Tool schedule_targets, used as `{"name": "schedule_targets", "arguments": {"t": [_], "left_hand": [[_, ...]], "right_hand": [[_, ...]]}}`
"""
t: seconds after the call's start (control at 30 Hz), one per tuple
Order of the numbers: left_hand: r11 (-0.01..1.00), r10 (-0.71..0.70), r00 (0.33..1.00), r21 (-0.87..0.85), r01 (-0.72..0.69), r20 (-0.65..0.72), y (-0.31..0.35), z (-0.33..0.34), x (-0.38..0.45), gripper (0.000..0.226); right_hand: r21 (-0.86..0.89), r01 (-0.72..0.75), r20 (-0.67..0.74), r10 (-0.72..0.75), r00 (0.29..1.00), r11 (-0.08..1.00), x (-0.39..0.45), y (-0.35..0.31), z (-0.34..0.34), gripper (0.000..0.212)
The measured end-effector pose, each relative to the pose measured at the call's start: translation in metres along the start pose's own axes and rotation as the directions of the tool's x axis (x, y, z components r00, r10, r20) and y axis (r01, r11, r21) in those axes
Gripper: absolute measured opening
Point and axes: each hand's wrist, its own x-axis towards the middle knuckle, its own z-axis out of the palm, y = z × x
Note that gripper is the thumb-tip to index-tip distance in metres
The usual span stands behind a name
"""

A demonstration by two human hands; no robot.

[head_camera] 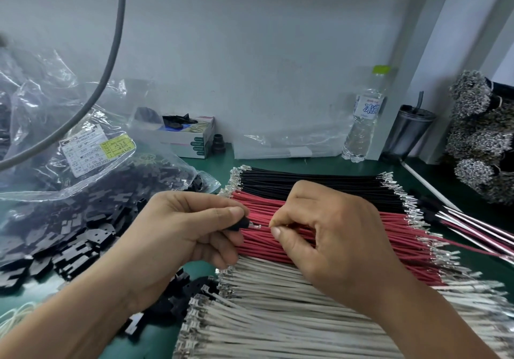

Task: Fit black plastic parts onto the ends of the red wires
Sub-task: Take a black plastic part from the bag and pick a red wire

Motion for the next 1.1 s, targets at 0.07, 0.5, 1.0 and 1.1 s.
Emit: {"name": "schedule_targets", "arguments": {"t": [0.07,0.5,1.0,1.1], "left_hand": [[0.997,-0.010,1.000,-0.073,0.010,-0.005,-0.001,-0.001,0.001,0.039],[0.983,0.001,0.999,-0.185,-0.010,-0.047,-0.005,0.007,0.002,0.039],[0.985,0.137,0.982,-0.086,-0.149,-0.128,-0.011,0.020,-0.004,0.035],[0.975,0.213,0.972,-0.035,-0.217,-0.094,-0.009,0.019,-0.005,0.036]], "right_hand": [[0.001,0.011,-0.037,-0.011,0.999,1.000,-0.001,-0.004,0.003,0.008],[-0.039,-0.014,-0.180,0.007,0.984,0.999,-0.003,-0.007,0.013,0.012],[0.253,-0.179,-0.033,0.193,0.981,0.951,-0.004,-0.007,0.018,0.012],[0.175,-0.138,-0.084,0.154,0.984,0.975,-0.004,-0.006,0.017,0.013]]}}
